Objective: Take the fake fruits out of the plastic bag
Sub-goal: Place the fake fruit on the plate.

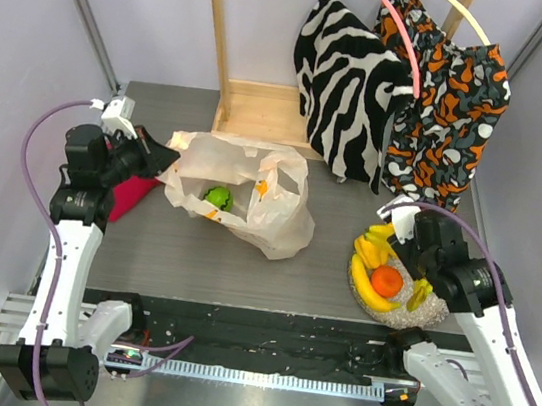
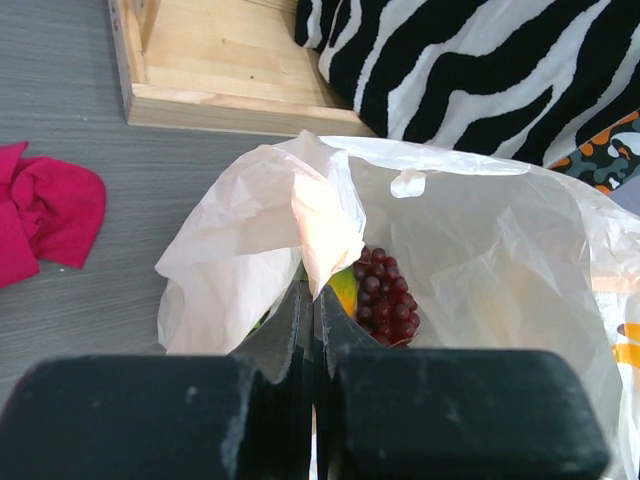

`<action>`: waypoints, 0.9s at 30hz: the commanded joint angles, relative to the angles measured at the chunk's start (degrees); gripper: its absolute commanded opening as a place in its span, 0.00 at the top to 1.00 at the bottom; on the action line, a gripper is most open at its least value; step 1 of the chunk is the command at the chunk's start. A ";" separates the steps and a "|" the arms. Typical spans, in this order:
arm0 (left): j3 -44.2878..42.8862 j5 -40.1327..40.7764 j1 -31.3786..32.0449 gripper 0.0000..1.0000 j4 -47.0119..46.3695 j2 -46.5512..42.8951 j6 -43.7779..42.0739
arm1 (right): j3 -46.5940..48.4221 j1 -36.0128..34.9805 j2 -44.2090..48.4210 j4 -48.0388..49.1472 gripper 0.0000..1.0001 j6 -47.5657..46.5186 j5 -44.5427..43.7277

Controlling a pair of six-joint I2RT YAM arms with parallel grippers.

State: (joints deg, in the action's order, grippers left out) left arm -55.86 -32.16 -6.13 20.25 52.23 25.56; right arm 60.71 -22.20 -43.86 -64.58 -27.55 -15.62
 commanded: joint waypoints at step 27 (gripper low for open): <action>-3.30 -0.53 0.07 1.00 -1.00 4.81 0.19 | -5.95 42.41 -32.86 6.83 0.99 20.96 -2.13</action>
State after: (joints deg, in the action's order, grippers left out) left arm -57.95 -33.04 -6.11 20.05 57.08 26.35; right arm 55.27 21.21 -74.54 -58.13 -6.11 -20.29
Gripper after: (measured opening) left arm 0.012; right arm 0.435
